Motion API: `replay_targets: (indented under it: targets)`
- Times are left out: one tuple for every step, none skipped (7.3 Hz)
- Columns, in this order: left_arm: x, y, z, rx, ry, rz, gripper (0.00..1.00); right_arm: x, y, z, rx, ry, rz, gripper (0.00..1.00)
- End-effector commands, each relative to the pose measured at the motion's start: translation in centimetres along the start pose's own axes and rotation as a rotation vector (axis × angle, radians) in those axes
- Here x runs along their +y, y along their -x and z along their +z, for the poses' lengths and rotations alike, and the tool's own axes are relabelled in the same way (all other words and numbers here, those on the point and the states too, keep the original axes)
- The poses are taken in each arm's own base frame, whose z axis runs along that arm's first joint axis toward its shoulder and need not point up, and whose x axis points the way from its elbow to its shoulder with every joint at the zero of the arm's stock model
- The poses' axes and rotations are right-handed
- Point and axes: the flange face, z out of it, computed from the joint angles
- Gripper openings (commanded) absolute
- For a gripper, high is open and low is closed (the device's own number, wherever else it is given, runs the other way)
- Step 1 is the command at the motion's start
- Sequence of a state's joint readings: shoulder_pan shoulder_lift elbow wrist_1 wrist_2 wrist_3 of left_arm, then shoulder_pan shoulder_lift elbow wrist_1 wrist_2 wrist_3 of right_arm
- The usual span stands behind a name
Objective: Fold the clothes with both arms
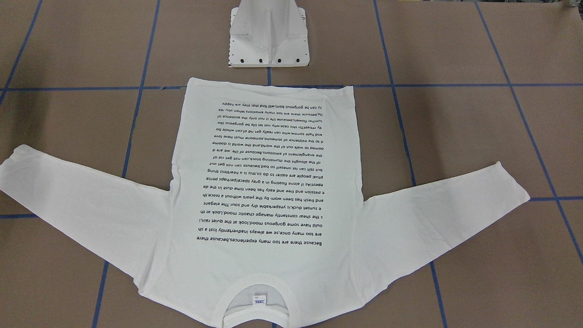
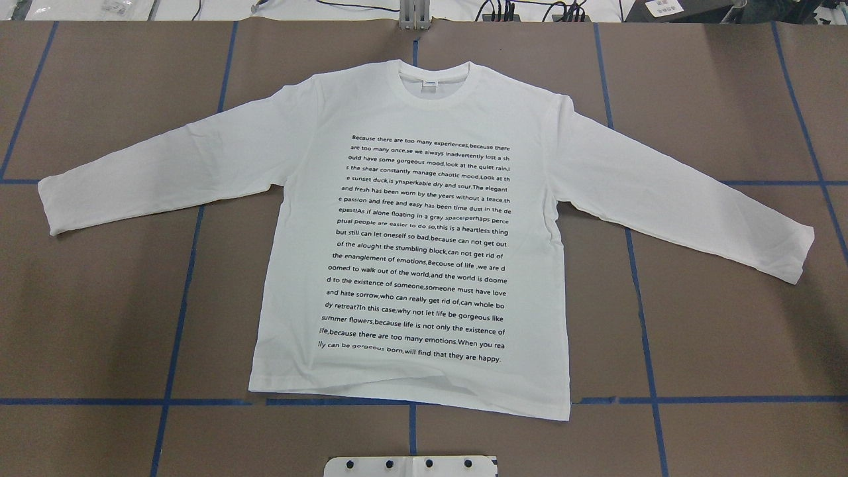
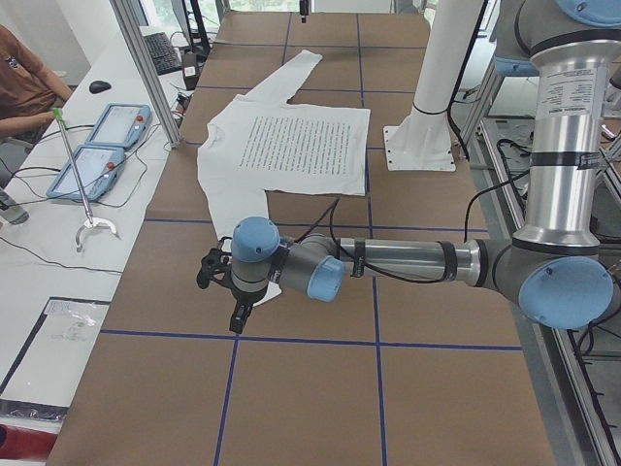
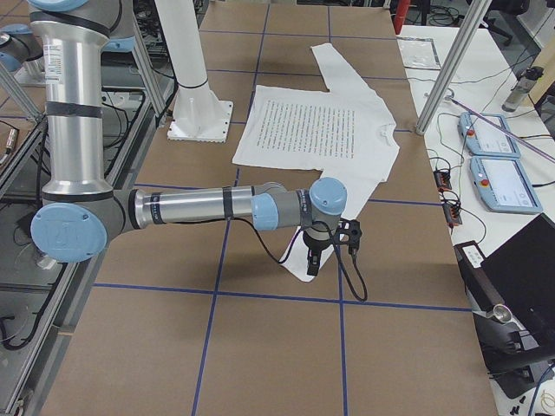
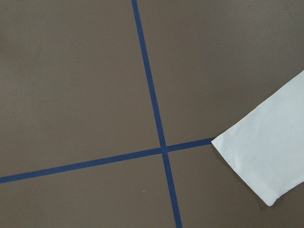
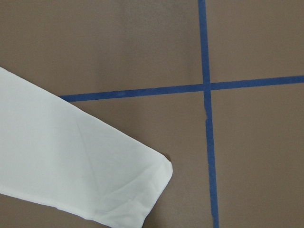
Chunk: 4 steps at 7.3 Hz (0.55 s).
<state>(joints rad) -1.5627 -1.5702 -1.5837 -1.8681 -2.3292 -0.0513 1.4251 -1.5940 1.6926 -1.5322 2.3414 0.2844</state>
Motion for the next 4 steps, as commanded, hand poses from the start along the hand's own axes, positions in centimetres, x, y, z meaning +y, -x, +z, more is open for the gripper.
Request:
replay_targets:
  targets:
    - [-0.1,0.0,-0.6,0.001,-0.011,0.004,1.00,0.0,-0.3,0.0,0.022,-0.019,-0.009,1.00]
    - [-0.3,-0.3,-1.1,-0.008,-0.026,0.017,1.00,0.0,-0.3,0.0,0.020,-0.023,-0.014,1.00]
    - [0.6,0.8,-0.2,-0.039,-0.009,0.002,1.00,0.1,-0.4,0.1,0.011,-0.042,-0.033,1.00]
    - [0.4,0.5,-0.2,-0.033,-0.010,0.003,1.00,0.0,-0.2,0.3,-0.006,-0.063,-0.062,1.00]
